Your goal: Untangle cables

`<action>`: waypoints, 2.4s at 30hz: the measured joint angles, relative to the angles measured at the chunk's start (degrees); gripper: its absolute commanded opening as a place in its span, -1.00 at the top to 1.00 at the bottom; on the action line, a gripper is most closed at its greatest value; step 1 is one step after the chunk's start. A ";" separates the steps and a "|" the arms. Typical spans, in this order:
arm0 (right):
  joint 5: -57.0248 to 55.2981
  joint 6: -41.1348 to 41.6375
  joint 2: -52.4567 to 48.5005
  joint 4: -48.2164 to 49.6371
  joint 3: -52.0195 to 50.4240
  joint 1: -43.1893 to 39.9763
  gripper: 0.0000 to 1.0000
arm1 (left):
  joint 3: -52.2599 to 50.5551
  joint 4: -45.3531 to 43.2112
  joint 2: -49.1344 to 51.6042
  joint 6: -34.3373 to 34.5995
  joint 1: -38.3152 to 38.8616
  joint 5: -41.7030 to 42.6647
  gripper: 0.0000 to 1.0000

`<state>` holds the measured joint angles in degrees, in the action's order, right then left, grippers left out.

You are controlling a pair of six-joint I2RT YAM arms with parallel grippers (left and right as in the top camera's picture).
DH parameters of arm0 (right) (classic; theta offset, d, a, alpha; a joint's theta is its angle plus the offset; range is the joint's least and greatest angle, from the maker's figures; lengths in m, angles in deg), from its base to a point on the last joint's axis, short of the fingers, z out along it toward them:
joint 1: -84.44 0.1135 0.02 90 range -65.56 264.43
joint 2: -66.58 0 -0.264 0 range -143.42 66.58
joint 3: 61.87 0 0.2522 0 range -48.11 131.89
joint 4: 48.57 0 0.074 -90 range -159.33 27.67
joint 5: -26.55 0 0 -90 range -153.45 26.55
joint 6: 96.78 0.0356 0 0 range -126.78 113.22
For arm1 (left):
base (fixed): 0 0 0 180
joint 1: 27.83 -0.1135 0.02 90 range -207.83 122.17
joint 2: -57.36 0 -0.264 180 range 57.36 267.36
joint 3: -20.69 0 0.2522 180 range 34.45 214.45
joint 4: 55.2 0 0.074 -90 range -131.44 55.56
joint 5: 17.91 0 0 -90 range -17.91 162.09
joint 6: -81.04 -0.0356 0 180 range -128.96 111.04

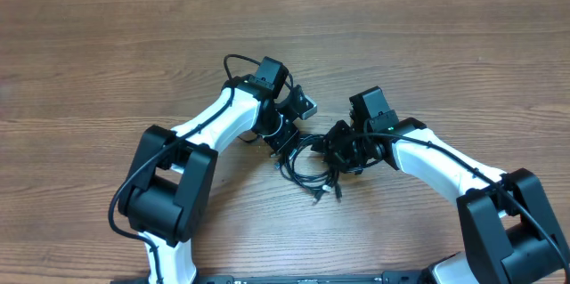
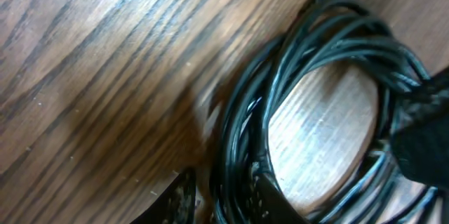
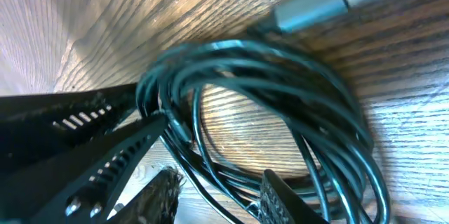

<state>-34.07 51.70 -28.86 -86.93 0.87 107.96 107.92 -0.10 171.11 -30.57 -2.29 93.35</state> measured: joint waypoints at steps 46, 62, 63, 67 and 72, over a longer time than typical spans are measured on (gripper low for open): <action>-8.02 7.56 0.00 3.08 0.00 2.89 0.36 | 5.01 7.10 2.01 -5.62 -0.17 14.86 0.92; -16.92 7.78 0.00 1.64 0.00 7.67 0.45 | 5.01 7.15 2.14 -5.64 -0.02 16.20 0.92; -17.31 7.72 0.00 1.44 0.00 7.67 0.46 | 5.01 7.15 2.14 -5.64 0.00 15.96 0.92; -18.49 7.74 0.00 1.42 0.00 7.69 0.51 | 5.01 7.15 2.14 -5.64 0.00 15.19 0.92; -19.54 7.76 -0.02 1.46 0.00 7.93 0.55 | 5.01 7.13 2.14 -5.64 0.00 14.80 0.91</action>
<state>-53.61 59.46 -28.88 -85.47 0.87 115.90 112.93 7.03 173.25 -36.21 -2.29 108.15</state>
